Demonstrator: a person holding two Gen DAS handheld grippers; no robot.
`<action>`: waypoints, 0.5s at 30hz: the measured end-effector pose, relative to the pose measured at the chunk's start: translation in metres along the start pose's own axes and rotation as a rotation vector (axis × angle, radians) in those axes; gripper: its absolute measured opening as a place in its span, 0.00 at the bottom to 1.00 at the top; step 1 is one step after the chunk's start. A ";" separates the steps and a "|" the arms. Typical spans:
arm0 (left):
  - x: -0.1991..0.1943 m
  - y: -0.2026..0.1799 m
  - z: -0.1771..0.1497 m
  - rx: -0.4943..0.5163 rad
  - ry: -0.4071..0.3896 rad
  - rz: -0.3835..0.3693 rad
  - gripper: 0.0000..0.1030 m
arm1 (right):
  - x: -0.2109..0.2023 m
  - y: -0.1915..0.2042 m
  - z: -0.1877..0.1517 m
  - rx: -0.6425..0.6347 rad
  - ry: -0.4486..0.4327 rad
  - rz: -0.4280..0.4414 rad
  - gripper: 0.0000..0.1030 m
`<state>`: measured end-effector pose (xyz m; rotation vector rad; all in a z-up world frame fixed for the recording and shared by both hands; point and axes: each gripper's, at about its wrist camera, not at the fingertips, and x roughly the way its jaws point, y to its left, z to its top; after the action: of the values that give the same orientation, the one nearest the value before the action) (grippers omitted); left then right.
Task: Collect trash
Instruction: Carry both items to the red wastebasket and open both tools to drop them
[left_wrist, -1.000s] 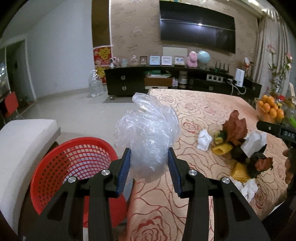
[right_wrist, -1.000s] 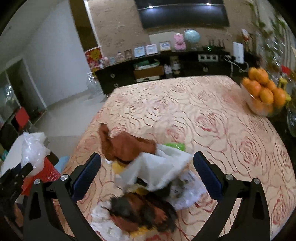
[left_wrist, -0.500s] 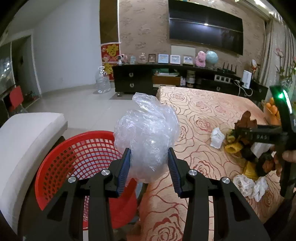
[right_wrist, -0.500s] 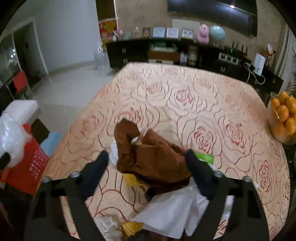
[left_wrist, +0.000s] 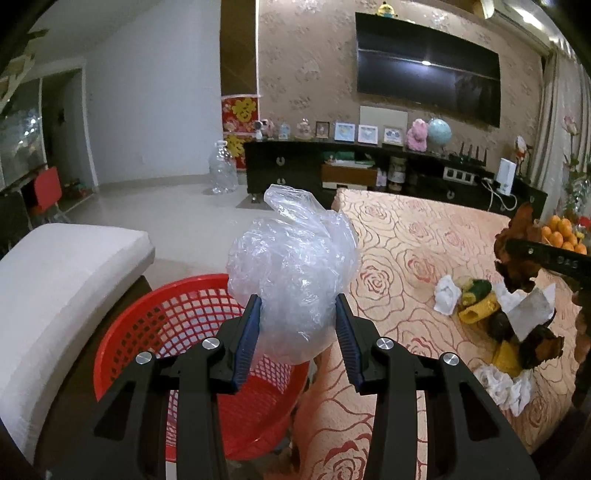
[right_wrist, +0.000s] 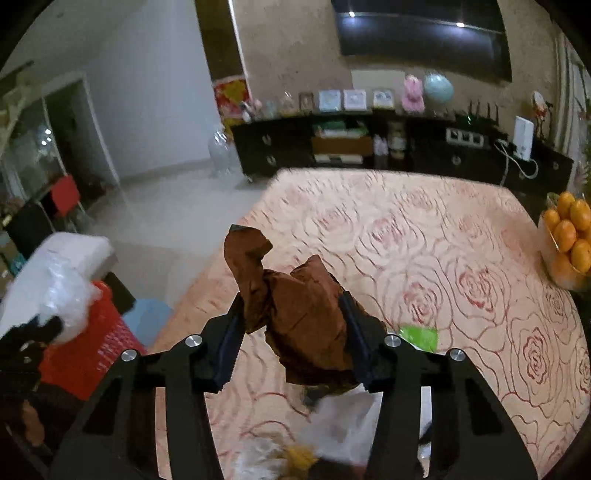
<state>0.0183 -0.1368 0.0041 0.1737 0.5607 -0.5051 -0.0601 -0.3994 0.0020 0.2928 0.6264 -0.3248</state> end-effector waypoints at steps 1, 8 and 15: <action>-0.002 0.000 0.001 -0.002 -0.004 0.005 0.37 | -0.004 0.003 0.001 -0.005 -0.014 0.006 0.47; -0.013 0.019 0.007 -0.035 -0.024 0.053 0.37 | -0.023 0.021 0.006 -0.027 -0.068 0.056 0.47; -0.027 0.052 0.008 -0.087 -0.034 0.108 0.37 | -0.021 0.045 0.001 -0.070 -0.062 0.093 0.47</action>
<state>0.0281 -0.0835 0.0273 0.1115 0.5363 -0.3774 -0.0587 -0.3542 0.0234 0.2428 0.5595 -0.2210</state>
